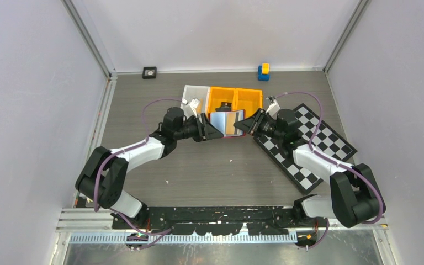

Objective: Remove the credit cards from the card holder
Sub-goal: Remove the credit card from the card holder.

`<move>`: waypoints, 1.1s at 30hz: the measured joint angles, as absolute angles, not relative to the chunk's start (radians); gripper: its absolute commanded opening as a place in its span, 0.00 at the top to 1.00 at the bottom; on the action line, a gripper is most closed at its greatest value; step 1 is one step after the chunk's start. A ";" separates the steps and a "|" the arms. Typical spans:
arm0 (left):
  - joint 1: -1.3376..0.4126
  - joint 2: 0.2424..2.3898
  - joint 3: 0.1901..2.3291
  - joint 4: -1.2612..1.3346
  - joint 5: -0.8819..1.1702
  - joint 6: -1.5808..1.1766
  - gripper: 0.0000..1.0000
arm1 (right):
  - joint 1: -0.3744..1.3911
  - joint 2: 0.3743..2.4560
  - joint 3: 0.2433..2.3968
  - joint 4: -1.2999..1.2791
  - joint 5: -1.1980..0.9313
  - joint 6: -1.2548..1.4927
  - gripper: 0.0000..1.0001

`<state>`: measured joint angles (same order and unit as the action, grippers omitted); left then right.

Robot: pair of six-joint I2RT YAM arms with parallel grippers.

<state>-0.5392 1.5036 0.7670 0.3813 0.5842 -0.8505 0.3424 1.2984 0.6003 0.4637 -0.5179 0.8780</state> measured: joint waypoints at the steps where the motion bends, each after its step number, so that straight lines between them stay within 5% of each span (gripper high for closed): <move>1: -0.529 1.504 0.766 0.383 0.587 -0.859 0.56 | 0.342 1.298 0.600 0.466 -0.519 0.880 0.99; 33: -0.500 1.518 0.746 0.570 0.719 -0.997 0.71 | 0.345 1.403 0.596 0.680 -0.650 0.999 0.99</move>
<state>-0.4995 1.5185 0.7456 0.5701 0.7189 -0.9974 0.3450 1.4033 0.5961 0.6804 -0.6498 0.9985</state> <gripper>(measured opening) 0.300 0.209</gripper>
